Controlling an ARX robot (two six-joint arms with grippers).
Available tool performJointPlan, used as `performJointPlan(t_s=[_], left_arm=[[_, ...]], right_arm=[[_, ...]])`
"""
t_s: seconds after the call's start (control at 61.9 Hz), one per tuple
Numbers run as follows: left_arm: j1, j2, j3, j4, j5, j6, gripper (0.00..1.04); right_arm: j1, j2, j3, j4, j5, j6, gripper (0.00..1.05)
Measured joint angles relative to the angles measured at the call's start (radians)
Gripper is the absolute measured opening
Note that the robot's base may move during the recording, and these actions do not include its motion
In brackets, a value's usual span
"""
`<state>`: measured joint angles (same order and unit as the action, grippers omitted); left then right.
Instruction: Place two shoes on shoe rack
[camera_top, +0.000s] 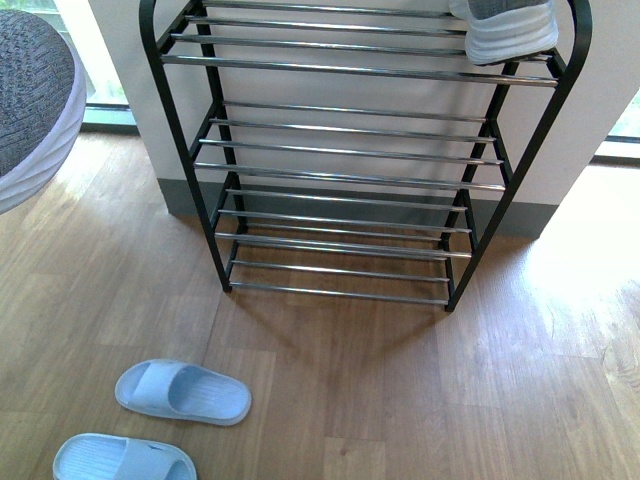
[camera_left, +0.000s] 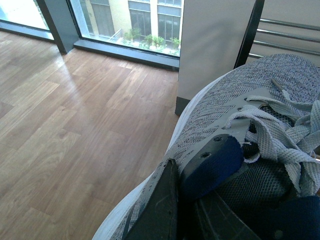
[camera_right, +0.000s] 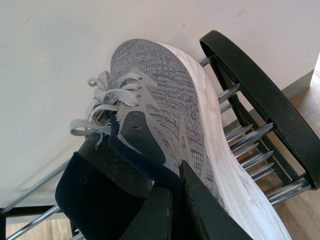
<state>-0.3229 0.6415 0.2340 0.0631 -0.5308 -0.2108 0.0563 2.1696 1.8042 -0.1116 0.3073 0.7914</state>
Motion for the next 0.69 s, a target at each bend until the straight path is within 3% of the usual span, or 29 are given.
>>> performJointPlan(t_s=[0.162, 0.485, 0.695], left_arm=[[0.0, 0.0, 0.0, 0.0, 0.0, 0.0, 0.02], [0.0, 0.0, 0.0, 0.0, 0.0, 0.0, 0.02], [0.0, 0.0, 0.0, 0.0, 0.0, 0.0, 0.02]], right_arm=[[0.0, 0.012, -0.022, 0.045, -0.018, -0.027, 0.02], [-0.003, -0.019, -0.113, 0.169, -0.032, -0.127, 0.57], [-0.027, -0.135, -0.219, 0.222, -0.117, -0.182, 0.91]])
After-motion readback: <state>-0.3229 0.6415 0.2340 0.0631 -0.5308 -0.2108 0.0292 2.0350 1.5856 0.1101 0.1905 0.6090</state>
